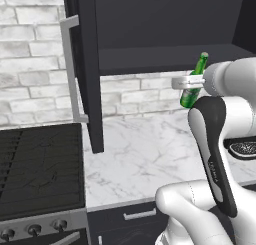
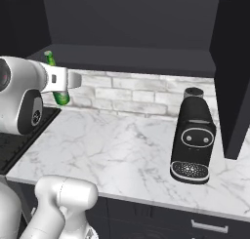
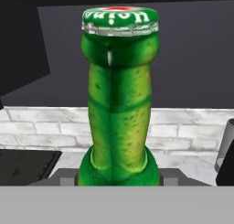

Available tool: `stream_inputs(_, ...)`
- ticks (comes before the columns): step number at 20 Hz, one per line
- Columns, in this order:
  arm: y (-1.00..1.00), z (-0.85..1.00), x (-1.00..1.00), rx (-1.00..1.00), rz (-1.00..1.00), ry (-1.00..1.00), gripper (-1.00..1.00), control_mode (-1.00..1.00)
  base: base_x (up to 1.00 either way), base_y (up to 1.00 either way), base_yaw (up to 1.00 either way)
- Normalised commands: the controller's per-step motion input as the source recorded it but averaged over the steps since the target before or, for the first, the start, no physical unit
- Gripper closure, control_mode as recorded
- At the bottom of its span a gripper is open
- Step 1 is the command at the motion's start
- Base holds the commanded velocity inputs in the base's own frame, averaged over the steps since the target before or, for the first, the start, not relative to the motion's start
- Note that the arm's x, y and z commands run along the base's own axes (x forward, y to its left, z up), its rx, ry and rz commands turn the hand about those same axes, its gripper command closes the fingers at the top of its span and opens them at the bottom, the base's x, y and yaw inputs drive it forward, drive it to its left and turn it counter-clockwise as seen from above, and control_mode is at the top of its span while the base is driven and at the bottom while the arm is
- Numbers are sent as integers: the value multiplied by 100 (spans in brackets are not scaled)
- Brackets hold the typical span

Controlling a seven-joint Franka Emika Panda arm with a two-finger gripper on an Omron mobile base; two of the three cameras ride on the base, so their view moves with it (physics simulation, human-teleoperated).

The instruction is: Sort all alcoholic drinks to one cabinet, and non-alcoholic drinks to the other.

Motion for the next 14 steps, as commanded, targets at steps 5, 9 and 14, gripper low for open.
stream_inputs(5, 0, 0, 0, 0, 0, 0, 100, 100, 39, -25, 0)
stream_inputs(9, 0, 0, 0, 0, 0, 0, 100, 100, 30, -10, 0)
stream_inputs(14, 0, 0, 0, 0, 0, 0, 100, 100, 17, 0, 0)
